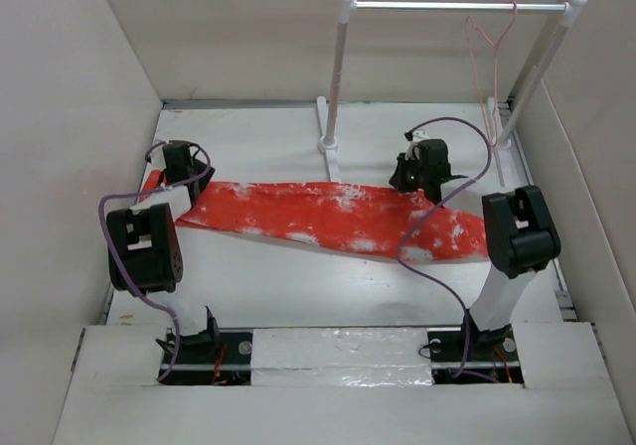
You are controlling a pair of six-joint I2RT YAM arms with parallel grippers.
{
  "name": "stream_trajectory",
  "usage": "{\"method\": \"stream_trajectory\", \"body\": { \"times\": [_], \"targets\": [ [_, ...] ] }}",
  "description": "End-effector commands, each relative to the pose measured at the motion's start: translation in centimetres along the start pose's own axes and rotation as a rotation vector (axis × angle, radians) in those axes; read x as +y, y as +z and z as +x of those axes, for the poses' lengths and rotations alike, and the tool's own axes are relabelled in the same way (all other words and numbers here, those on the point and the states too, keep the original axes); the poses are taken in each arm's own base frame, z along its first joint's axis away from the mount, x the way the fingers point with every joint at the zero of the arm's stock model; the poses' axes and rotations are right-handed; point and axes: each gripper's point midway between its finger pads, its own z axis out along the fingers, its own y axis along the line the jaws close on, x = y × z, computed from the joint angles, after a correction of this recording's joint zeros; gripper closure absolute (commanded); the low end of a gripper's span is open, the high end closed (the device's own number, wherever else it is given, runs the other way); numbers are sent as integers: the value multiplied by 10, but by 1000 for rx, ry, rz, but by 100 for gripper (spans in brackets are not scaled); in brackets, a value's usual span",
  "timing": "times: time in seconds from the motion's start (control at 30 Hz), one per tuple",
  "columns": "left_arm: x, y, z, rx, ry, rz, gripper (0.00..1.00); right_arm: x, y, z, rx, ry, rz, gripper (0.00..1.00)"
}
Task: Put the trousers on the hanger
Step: Fold the trousers at the center of the board.
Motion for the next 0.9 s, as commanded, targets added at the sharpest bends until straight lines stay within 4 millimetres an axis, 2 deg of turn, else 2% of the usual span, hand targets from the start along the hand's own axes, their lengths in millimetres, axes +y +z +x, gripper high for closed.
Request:
{"method": "stream_trajectory", "body": {
  "times": [0.0,0.03,0.07,0.1,0.13,0.17,0.2,0.23,0.27,0.3,0.33,0.37,0.4,0.43,0.5,0.53,0.57,0.6,0.63,0.67,0.7,0.77,0.8,0.83,0.87],
  "targets": [
    [-74,-52,-57,-205,6,200,73,45,-46,-77,-216,-120,-58,100],
    [-98,-71,-57,-229,27,267,74,47,-57,-80,-219,-136,-17,100],
    [-109,-80,-53,-238,47,299,75,57,-80,-97,-274,-168,-12,100],
    [-120,-88,-47,-247,65,328,80,67,-89,-96,-281,-183,-13,100],
    [-134,-101,-40,-253,87,374,84,61,-99,-98,-301,-178,28,100],
    [-154,-112,-10,-209,124,437,88,59,-109,-98,-320,-160,40,100],
    [-165,-121,10,-180,149,482,95,64,-132,-107,-379,-143,35,100],
    [-172,-127,33,-151,171,523,100,39,-137,-89,-369,-97,68,100],
    [-179,-133,56,-115,191,557,100,29,-146,-84,-390,-31,76,100],
    [-190,-148,96,-61,228,606,100,16,-155,-77,-406,7,86,100],
    [-188,-150,121,-31,247,623,100,-11,-173,-65,-451,52,116,100],
    [-190,-163,157,10,287,670,100,-18,-191,-62,-480,66,108,100],
    [-191,-168,173,22,314,676,100,-41,-191,-51,-469,99,163,100],
    [-187,-169,191,39,348,669,100,-72,-211,-40,-467,151,259,100],
    [-185,-181,223,49,427,666,100,-108,-226,-10,-429,236,394,100],
    [-181,-183,233,51,461,639,100,-123,-235,6,-410,275,455,100],
    [-178,-186,238,39,485,624,100,-144,-257,16,-438,327,545,97],
    [-175,-186,236,-4,497,589,100,-154,-264,35,-430,365,593,78],
    [-172,-192,245,6,526,576,100,-165,-275,45,-444,392,664,63],
    [-171,-192,241,-5,527,557,100,-170,-291,48,-494,414,717,48],
    [-171,-193,242,4,530,556,97,-183,-305,61,-508,457,795,24],
    [-170,-198,244,20,527,587,95,-194,-321,71,-542,501,879,10],
    [-170,-198,244,39,524,611,90,-202,-329,79,-550,541,919,4],
    [-166,-199,248,49,521,634,85,-203,-326,83,-541,559,903,3],
    [-164,-194,244,53,508,636,82,-205,-321,85,-539,587,875,2]
  ]
}}
